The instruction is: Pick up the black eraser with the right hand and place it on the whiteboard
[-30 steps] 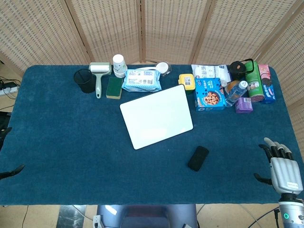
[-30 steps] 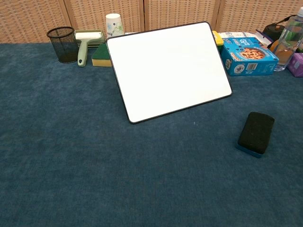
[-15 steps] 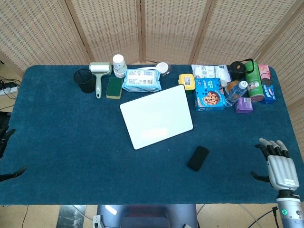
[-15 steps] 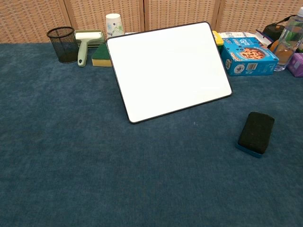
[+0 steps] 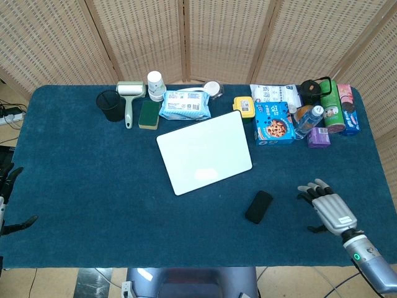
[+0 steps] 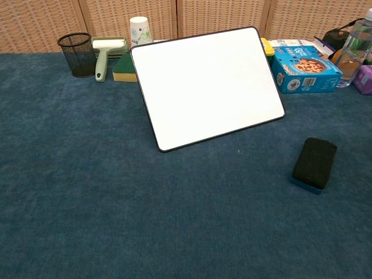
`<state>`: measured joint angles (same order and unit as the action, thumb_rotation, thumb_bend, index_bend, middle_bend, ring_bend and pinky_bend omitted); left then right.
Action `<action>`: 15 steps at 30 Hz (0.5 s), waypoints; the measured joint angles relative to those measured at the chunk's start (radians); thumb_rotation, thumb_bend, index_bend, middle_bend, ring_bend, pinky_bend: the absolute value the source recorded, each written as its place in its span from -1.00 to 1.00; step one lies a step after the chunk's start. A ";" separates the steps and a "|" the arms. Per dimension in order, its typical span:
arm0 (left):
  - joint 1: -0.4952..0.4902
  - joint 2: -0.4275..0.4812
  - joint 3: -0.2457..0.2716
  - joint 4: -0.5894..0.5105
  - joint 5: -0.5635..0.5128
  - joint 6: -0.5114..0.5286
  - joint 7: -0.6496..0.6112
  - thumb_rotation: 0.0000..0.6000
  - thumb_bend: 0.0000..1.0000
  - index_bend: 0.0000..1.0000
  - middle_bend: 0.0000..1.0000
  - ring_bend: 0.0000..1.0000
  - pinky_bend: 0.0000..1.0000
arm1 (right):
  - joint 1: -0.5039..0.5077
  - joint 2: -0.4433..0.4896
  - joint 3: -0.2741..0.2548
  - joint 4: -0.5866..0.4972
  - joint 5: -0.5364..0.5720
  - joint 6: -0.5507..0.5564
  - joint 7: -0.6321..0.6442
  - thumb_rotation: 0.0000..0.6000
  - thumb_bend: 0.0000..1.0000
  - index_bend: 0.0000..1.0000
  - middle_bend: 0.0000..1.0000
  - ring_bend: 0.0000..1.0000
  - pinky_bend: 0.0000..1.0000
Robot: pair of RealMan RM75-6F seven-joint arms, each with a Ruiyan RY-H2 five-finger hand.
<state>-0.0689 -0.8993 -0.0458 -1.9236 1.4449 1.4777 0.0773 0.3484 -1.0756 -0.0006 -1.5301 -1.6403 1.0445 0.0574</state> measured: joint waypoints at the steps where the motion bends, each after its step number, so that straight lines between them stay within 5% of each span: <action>1: -0.001 -0.001 -0.001 -0.001 -0.003 -0.001 0.003 1.00 -0.79 -1.00 -1.00 -1.00 -0.94 | 0.016 -0.006 -0.002 0.005 -0.010 -0.014 0.004 1.00 -1.00 -0.47 -0.61 -0.74 -0.82; 15: -0.007 -0.002 -0.006 -0.007 -0.020 -0.011 0.014 1.00 -0.79 -1.00 -1.00 -1.00 -0.94 | 0.171 -0.096 0.016 0.024 -0.014 -0.159 -0.038 1.00 -1.00 -0.61 -0.63 -0.73 -0.80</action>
<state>-0.0755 -0.9012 -0.0513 -1.9302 1.4251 1.4668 0.0916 0.5196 -1.1717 0.0154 -1.5058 -1.6546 0.8856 0.0195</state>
